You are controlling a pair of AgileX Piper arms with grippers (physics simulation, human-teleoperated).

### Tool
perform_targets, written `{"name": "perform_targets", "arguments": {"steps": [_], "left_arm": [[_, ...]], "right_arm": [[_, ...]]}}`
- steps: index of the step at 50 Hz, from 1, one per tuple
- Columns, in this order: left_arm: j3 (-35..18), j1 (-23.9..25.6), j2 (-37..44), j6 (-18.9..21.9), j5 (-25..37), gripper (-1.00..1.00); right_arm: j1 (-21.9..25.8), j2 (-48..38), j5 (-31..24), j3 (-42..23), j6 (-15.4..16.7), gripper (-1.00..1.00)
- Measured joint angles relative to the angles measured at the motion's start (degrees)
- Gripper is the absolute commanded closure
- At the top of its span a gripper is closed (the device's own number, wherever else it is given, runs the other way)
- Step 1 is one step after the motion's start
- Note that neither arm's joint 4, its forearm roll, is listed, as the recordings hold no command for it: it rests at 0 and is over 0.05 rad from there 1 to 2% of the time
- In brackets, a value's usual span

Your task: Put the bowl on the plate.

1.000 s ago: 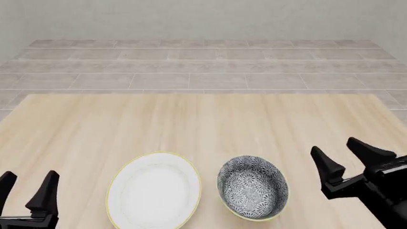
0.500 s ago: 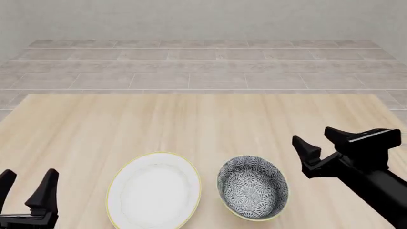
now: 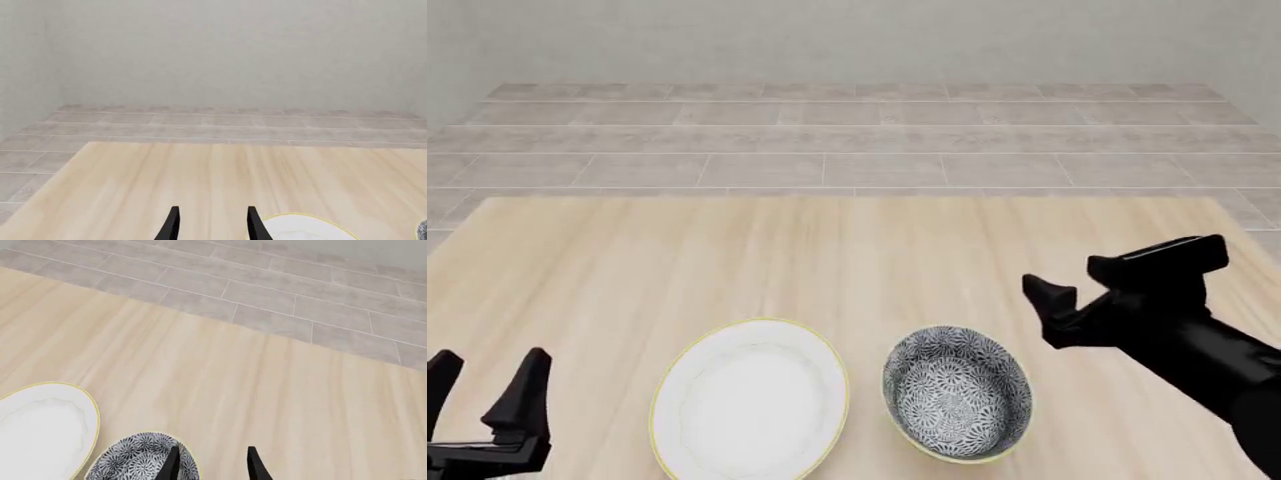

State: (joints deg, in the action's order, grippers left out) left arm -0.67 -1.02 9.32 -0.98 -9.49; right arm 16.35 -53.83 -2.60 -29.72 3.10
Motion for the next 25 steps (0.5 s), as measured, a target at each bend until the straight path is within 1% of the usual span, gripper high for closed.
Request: {"name": "perform_targets", "arguments": {"steps": [11, 25], "left_arm": [[0.1, -0.1, 0.8, 0.1, -1.1, -1.00], [0.3, -0.1, 1.8, 0.2, -2.3, -1.00]], "right_arm": [[1.0, -0.9, -4.8, -1.9, -0.5, -1.00], [2.1, -2.0, -7.8, -2.4, -1.6, -1.00]]}}
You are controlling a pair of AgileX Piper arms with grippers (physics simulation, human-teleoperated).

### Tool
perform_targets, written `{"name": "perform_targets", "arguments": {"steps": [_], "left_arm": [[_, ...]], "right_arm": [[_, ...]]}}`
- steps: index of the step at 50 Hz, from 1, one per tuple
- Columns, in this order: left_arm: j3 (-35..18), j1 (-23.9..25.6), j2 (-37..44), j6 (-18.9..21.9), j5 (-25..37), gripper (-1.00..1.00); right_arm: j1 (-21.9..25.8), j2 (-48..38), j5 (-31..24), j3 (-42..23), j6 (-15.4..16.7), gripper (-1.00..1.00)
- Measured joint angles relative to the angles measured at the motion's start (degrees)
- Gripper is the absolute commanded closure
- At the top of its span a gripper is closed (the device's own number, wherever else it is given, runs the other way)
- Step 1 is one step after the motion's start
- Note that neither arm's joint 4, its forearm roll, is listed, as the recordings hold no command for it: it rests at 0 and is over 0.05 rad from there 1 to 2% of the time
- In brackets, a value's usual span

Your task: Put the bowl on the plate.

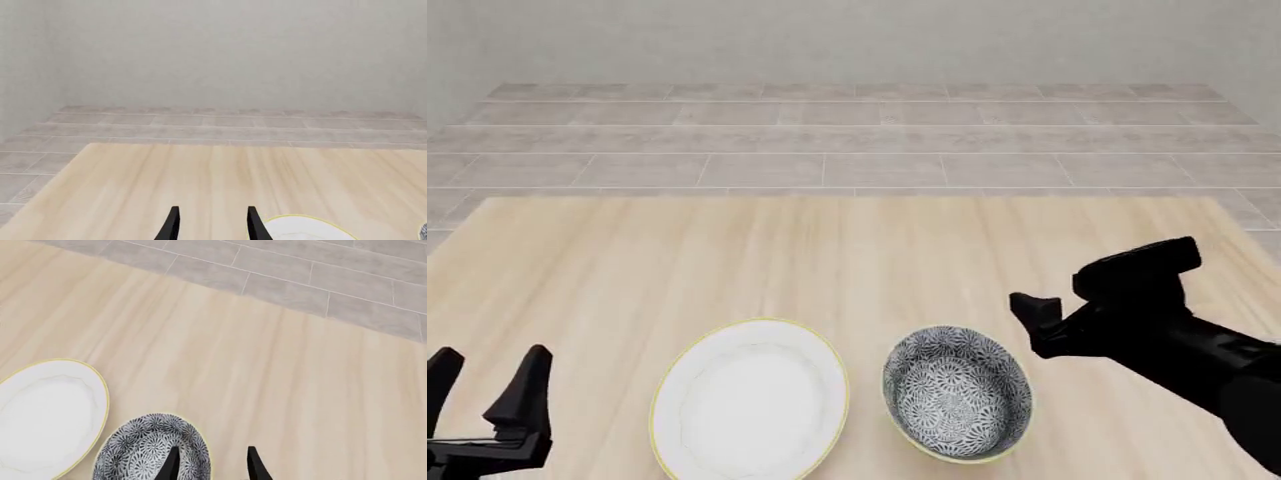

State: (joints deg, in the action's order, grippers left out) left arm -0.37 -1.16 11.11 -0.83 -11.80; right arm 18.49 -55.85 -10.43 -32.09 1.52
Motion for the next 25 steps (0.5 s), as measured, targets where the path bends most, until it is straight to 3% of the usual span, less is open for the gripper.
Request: {"name": "perform_targets", "arguments": {"steps": [25], "left_arm": [[0.1, -0.1, 0.5, 0.1, -0.8, -1.00]], "right_arm": [[1.9, -4.5, 2.0, 2.4, -3.3, -1.00]]}}
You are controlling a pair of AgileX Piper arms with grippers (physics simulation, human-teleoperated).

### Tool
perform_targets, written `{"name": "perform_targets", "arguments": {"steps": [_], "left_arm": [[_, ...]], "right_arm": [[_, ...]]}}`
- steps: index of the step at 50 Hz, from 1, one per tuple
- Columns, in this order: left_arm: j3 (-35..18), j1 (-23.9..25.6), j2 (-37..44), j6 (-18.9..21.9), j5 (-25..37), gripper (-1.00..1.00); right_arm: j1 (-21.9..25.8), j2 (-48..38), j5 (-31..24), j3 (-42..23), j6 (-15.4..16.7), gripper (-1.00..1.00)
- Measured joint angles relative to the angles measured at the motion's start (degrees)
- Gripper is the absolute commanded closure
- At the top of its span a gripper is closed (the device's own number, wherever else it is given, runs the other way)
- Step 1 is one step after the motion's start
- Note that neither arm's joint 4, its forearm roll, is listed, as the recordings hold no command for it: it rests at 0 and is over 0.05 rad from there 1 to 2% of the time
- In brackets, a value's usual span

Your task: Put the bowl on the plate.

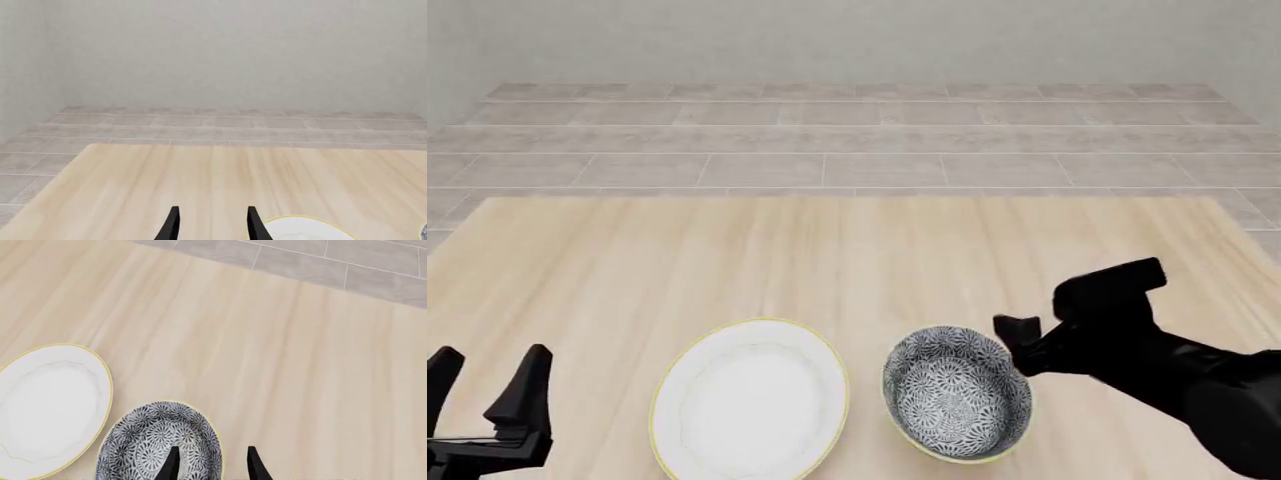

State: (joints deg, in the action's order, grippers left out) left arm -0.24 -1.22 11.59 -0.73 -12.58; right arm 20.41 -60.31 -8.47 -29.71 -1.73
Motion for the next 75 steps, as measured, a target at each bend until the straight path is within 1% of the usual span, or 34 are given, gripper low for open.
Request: {"name": "perform_targets", "arguments": {"steps": [31, 58, 75], "left_arm": [[0.2, 0.3, -2.0, 0.2, 1.9, -1.00], [0.2, 0.5, 0.8, 0.5, -0.6, -1.00], [0.2, 0.5, 2.4, 0.7, -2.2, -1.00]], "right_arm": [[-0.9, -7.2, 7.2, 5.0, -0.3, -1.00], [-0.9, -14.2, 14.1, 7.4, -1.4, -1.00], [-1.5, -17.3, 16.9, 8.2, -1.6, -1.00]]}}
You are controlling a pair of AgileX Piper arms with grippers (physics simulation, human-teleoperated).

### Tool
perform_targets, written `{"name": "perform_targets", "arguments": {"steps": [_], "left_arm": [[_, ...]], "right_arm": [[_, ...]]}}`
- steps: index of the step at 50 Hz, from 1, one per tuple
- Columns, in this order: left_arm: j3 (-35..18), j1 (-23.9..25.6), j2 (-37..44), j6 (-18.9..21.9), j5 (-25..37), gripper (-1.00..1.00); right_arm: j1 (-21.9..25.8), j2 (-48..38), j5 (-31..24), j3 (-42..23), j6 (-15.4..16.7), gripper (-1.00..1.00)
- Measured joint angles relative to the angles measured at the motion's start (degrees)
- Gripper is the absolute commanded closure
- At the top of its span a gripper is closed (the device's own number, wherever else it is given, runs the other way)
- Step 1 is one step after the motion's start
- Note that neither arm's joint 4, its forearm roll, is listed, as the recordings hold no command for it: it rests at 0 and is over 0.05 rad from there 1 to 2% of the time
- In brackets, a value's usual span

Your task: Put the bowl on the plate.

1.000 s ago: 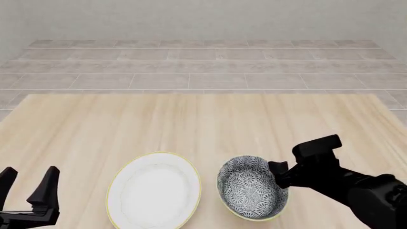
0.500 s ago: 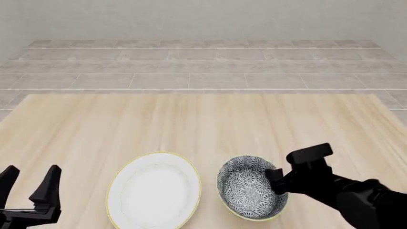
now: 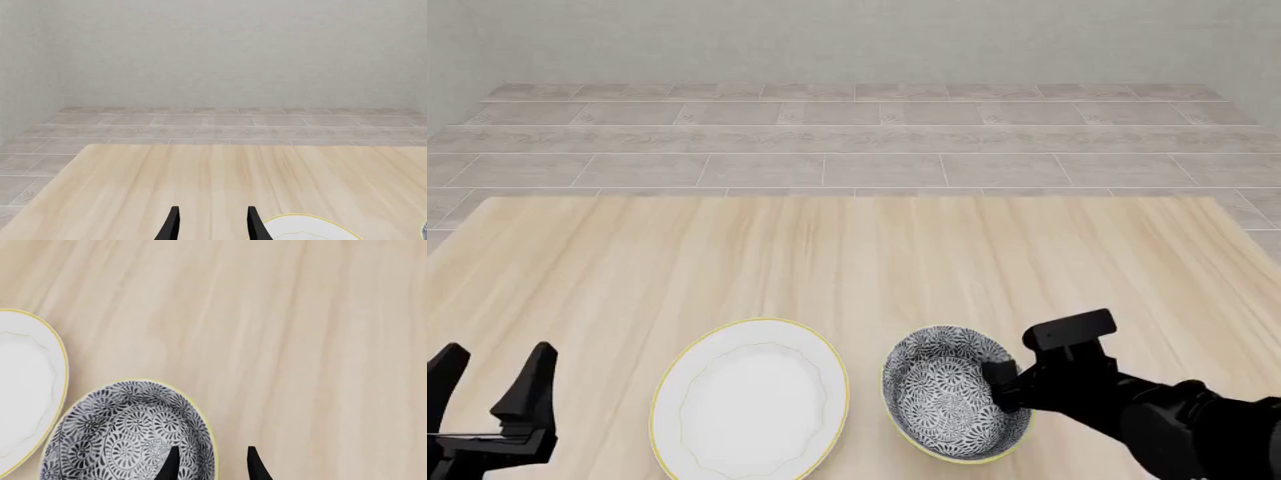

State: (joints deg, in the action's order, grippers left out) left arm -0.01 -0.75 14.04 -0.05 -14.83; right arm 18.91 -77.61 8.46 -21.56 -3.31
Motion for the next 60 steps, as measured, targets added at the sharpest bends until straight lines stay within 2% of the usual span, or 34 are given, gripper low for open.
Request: {"name": "perform_targets", "arguments": {"steps": [31, 32, 50, 56, 60], "left_arm": [[0.0, 0.0, 2.6, 0.2, -2.6, -1.00], [0.0, 0.0, 2.8, 0.2, -2.7, -1.00], [0.0, 0.2, 4.3, 0.3, -3.9, -1.00], [0.0, 0.2, 5.2, 0.3, -4.8, -1.00], [0.0, 0.2, 6.0, 0.3, -5.4, -1.00]], "right_arm": [[-0.3, -4.1, 3.4, 0.8, -0.2, -1.00], [-0.3, -4.2, 3.4, 0.8, -0.2, 1.00], [-1.5, -3.1, 1.5, -0.2, 3.1, 1.00], [-0.9, -1.5, -1.3, -1.5, 2.3, 1.00], [0.4, -0.5, -3.8, -3.2, 0.3, 1.00]]}}
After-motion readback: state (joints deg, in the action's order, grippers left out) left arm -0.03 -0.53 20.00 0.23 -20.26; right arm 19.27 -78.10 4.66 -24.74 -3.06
